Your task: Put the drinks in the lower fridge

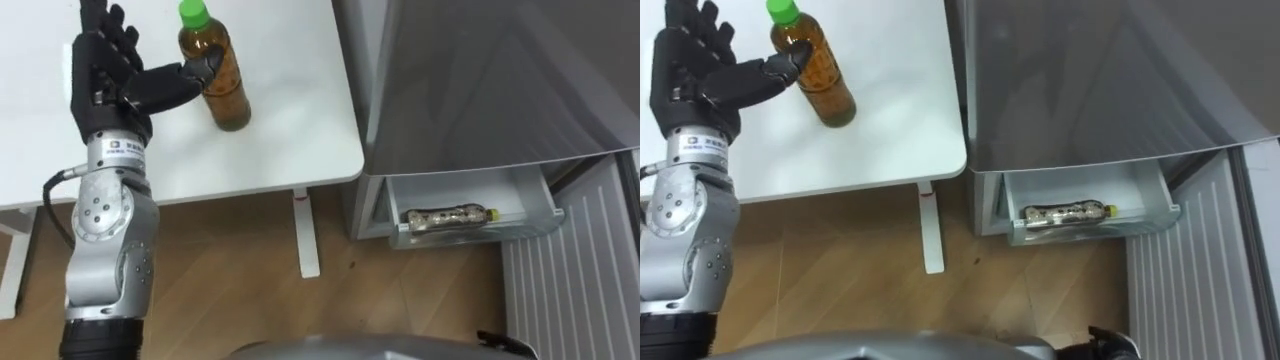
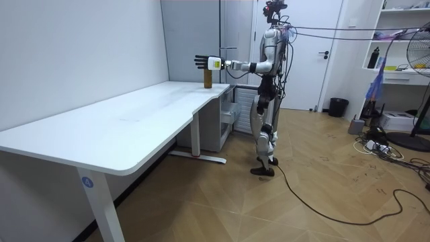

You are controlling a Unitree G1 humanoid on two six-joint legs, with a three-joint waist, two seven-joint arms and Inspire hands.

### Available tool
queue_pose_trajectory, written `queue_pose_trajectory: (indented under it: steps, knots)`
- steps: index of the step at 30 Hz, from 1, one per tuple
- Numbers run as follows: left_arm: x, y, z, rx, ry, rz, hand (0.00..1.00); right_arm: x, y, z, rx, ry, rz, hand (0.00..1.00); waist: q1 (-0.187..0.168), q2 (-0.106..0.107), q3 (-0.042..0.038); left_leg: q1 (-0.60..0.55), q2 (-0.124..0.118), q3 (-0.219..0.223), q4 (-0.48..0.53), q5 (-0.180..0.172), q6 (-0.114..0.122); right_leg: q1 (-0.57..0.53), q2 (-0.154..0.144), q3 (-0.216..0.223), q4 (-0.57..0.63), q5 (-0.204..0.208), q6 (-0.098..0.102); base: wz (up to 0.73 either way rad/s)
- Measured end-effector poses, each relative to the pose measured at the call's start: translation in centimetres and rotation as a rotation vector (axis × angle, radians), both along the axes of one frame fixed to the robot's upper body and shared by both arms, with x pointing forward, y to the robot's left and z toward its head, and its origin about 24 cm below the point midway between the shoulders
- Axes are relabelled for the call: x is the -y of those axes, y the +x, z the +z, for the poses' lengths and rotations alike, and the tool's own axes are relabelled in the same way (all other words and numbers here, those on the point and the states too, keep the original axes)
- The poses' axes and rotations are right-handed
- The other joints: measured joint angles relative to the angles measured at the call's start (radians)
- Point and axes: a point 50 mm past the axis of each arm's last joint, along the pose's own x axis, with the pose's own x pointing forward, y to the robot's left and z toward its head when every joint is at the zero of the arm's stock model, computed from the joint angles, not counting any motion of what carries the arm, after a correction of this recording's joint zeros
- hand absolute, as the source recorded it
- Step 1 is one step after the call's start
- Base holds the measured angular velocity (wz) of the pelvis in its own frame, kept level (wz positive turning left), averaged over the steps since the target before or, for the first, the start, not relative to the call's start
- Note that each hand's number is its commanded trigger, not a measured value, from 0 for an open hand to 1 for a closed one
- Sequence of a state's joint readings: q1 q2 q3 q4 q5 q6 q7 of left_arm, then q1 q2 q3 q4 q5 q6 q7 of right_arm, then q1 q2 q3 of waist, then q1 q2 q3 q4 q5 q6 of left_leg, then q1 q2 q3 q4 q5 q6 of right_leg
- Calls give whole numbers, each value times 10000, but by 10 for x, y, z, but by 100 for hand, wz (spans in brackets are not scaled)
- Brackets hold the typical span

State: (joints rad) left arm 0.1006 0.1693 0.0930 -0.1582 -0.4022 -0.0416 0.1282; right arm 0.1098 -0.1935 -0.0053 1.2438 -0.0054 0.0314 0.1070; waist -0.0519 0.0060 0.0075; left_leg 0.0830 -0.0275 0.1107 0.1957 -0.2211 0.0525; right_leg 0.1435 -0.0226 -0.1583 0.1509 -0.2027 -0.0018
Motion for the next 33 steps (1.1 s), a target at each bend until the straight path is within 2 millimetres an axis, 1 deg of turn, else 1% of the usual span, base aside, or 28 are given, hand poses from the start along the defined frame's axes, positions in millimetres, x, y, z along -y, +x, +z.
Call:
queue_pose_trajectory:
  steps: [4, 7, 16, 20, 23, 25, 26, 30, 33]
  knots:
    - [0, 0, -2, -129, -386, -128, 0, 1, -1, 0, -7, -26, -182, 0, 16, 37, 11, 68, 21, 129, -25, 0, 0, -7, 23, 189, 12, 0, -1, -10]
    - [0, 0, -3, -255, -471, -180, 0, 1, -2, 0, -71, -37, -199, 0, 17, 35, 10, 161, 38, 213, -91, 0, 0, 6, 37, 215, 39, 3, -5, -12]
    - [0, 1, -6, -494, -680, -321, 0, 1, -7, 0, -244, -40, -254, 0, 10, 24, 17, 175, 51, 249, -85, 0, -1, -10, 50, 309, 35, 8, -14, -2]
    - [-4, 0, -7, -601, -727, -255, 0, 2, -11, -1, -426, -42, -312, 0, -2, 8, 27, 202, 50, 264, -79, 0, -1, 13, 49, 365, 39, 8, -14, 0]
    - [-7, 1, -16, -1003, -741, -192, 0, 2, -14, -1, -545, -61, -354, 0, 18, 17, 44, 286, 51, 277, -88, -1, -2, 69, 53, 440, 60, 7, -14, -4]
    - [-10, 3, -26, -1490, -828, -68, 0, 2, -15, -1, -593, -145, -265, 0, 17, 69, 80, 302, 61, 267, -127, -5, -2, 7, 67, 460, 181, 5, -14, -5]
    - [-10, 3, -28, -1578, -839, -40, 0, 2, -15, -1, -601, -168, -235, 0, 12, 78, 83, 296, 66, 267, -142, -4, -2, -28, 72, 463, 219, 5, -14, -7]
    - [-11, 3, -31, -1710, -862, -1, 0, 3, -19, -1, -937, -343, 64, 0, -4, 99, 71, 274, 70, 268, -138, -4, -1, -65, 80, 466, 232, 5, -14, -1]
    - [-12, 3, -35, -1872, -867, 31, 0, 3, -23, -1, -1162, -443, 429, 0, -22, 138, 46, 289, 70, 265, -130, -3, -1, -64, 78, 490, 244, 5, -14, 0]
